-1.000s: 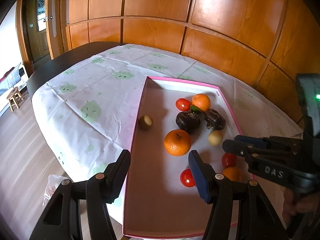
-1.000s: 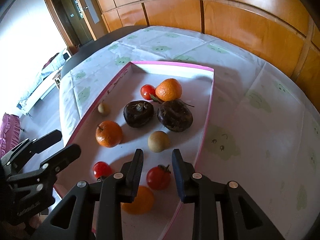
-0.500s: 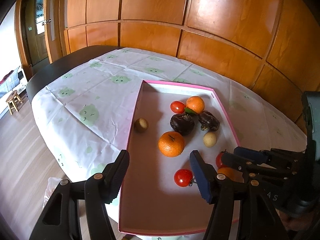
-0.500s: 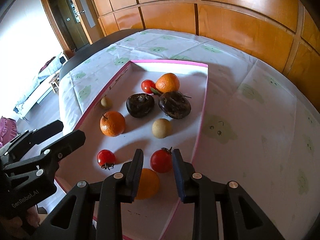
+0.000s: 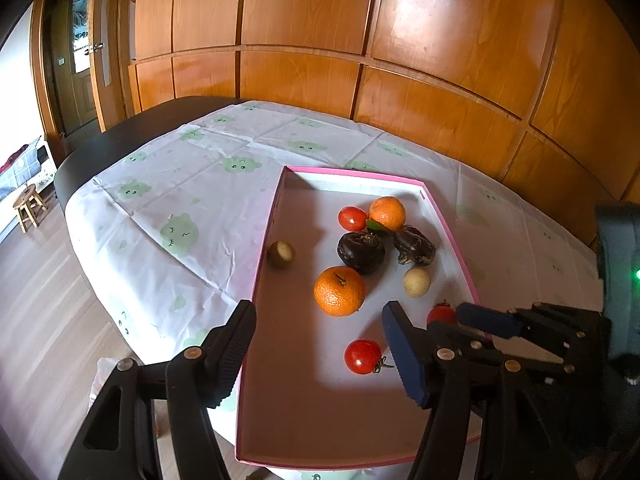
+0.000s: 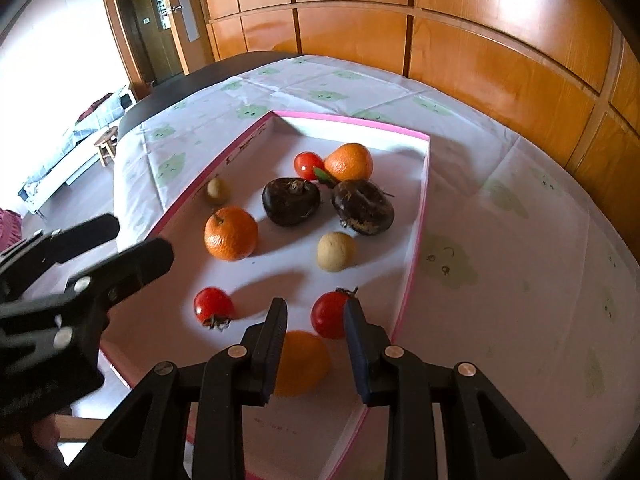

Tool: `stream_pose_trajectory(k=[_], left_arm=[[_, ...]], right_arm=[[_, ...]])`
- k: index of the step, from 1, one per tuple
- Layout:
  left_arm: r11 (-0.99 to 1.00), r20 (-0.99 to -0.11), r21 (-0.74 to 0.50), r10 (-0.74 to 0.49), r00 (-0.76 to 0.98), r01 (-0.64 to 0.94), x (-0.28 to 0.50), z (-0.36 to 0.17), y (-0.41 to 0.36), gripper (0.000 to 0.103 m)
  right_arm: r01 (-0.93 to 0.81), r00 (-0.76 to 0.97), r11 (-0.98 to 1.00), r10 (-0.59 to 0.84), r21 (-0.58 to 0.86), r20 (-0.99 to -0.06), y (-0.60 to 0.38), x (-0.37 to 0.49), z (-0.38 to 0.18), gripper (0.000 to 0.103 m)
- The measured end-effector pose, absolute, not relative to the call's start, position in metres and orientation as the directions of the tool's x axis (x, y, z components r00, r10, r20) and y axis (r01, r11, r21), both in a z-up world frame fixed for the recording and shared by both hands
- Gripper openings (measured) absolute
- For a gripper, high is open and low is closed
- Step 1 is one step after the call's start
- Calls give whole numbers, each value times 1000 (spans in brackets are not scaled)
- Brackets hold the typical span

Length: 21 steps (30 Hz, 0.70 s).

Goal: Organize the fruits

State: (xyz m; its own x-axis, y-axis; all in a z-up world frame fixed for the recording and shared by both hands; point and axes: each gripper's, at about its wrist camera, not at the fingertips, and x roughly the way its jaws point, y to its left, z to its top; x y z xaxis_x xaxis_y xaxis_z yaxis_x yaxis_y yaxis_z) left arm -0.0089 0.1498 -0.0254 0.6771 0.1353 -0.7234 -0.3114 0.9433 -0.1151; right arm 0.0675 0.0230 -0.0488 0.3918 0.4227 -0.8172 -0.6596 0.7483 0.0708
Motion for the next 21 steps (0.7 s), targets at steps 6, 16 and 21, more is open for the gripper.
stream_pose_trajectory(k=[6, 16, 21], left_arm=[[943, -724, -112, 139, 676, -314, -9, -26, 149, 68], [945, -709, -100, 151, 689, -310, -14, -22, 143, 72], [939, -693, -87, 182, 698, -332, -22, -17, 139, 82]], right_arm=[[-656, 402, 750, 446, 88, -800, 21, 64, -43, 30], [-593, 492, 801, 442, 83, -750, -3, 46, -23, 30], [-512, 570, 857, 390, 58, -723, -25, 31, -19, 30]])
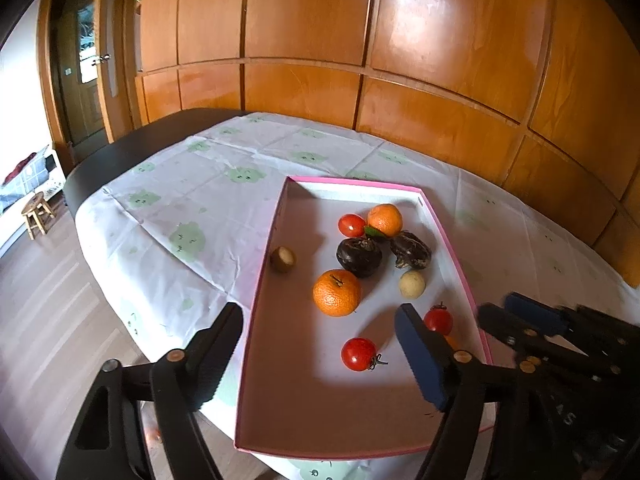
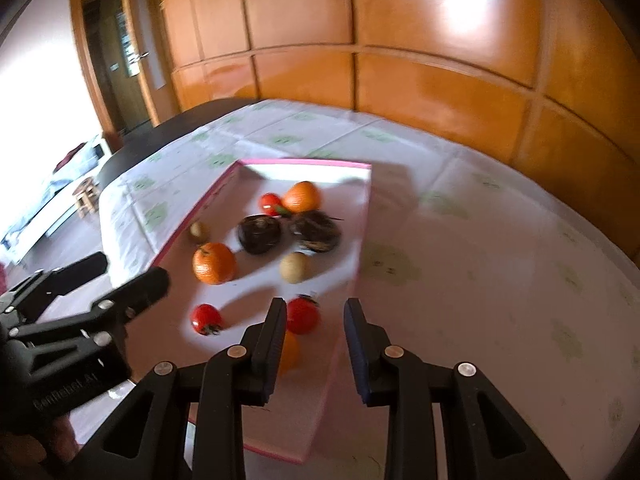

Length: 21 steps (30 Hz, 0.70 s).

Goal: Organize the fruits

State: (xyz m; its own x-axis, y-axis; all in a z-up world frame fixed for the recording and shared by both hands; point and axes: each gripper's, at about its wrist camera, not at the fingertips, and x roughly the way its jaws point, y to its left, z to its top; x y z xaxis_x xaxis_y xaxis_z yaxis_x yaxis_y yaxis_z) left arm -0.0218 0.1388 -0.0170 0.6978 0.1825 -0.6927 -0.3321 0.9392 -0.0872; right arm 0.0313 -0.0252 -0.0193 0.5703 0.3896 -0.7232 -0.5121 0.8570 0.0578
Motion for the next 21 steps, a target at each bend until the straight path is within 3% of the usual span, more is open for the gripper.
stream_pose_trajectory(k=[8, 21], left_arm=[[941, -651, -78, 202, 731, -330, -39, -12, 117, 102], [937, -630, -63, 230, 742, -345, -44, -8, 108, 103]], right_arm=[[-426, 618, 904, 322, 39, -718, -49, 16, -26, 33], [-394, 644, 919, 298, 28, -705, -60, 10, -24, 34]])
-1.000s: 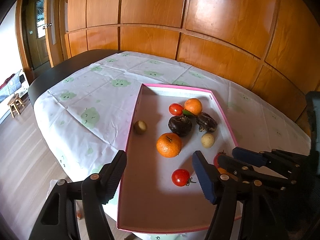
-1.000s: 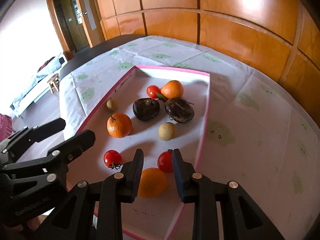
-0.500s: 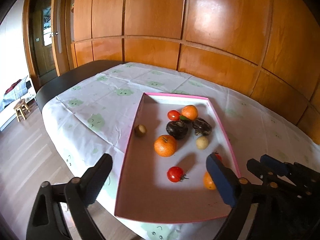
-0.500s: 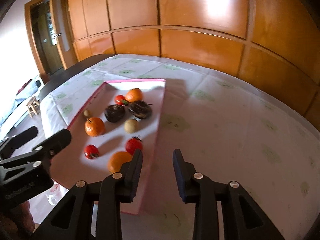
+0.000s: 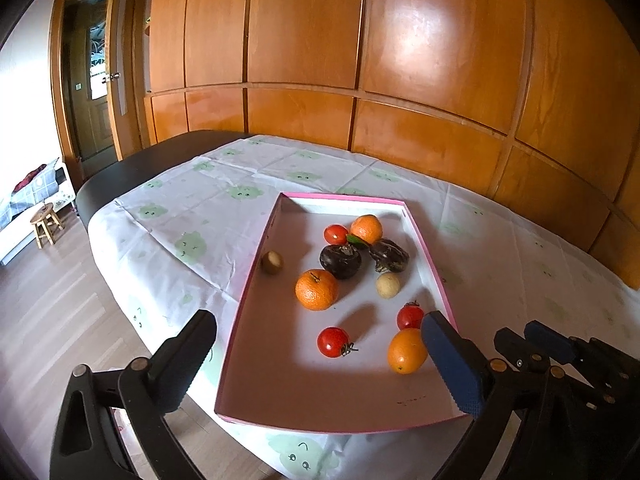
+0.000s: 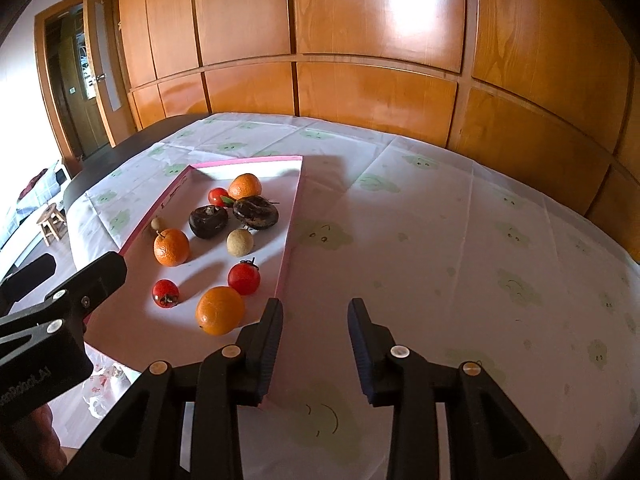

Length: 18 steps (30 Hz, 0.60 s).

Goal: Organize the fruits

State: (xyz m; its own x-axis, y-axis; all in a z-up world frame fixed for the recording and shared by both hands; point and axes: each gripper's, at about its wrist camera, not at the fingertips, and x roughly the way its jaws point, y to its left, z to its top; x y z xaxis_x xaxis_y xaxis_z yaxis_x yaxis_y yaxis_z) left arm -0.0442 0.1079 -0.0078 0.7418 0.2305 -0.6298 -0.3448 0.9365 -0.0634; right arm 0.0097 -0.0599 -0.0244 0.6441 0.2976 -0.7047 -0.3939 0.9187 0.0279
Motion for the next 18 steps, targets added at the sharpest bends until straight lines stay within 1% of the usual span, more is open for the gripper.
stream_pose_trajectory(k=[5, 11, 18], left_arm=[[933, -614, -48, 255, 748, -357, -46, -5, 107, 103], [931, -630, -54, 249, 736, -361, -44, -9, 110, 103], [927, -626, -55, 257, 737, -370, -44, -9, 110, 103]], right_arm=[[-391, 645, 920, 297, 31, -704, -60, 9, -25, 34], [-387, 647, 921, 297, 32, -703, -60, 10, -25, 34], [-390, 652, 921, 296, 27, -698, -59, 9, -25, 34]])
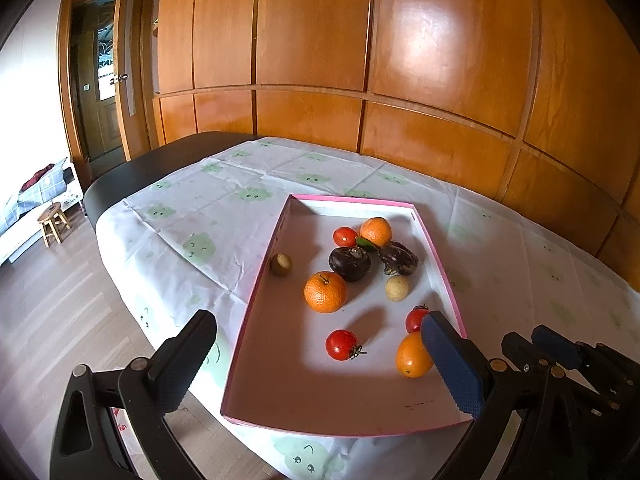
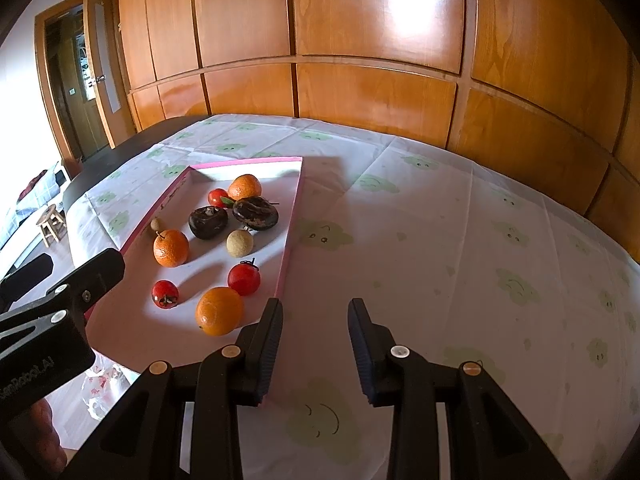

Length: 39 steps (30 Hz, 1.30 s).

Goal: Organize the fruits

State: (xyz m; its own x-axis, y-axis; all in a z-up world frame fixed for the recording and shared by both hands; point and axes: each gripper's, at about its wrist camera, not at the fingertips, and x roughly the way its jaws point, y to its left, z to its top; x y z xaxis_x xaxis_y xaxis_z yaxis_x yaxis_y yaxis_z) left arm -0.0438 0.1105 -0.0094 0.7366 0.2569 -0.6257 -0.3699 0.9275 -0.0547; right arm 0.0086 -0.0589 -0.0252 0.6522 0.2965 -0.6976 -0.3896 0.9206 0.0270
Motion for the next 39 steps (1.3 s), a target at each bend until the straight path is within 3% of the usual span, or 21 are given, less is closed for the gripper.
stream_pose_trajectory(k=[39], left_arm=[[926, -627, -44, 266, 733, -374, -44, -9, 113, 103]], right_arm=[[-410, 650, 912, 301, 12, -698, -56, 7, -23, 34]])
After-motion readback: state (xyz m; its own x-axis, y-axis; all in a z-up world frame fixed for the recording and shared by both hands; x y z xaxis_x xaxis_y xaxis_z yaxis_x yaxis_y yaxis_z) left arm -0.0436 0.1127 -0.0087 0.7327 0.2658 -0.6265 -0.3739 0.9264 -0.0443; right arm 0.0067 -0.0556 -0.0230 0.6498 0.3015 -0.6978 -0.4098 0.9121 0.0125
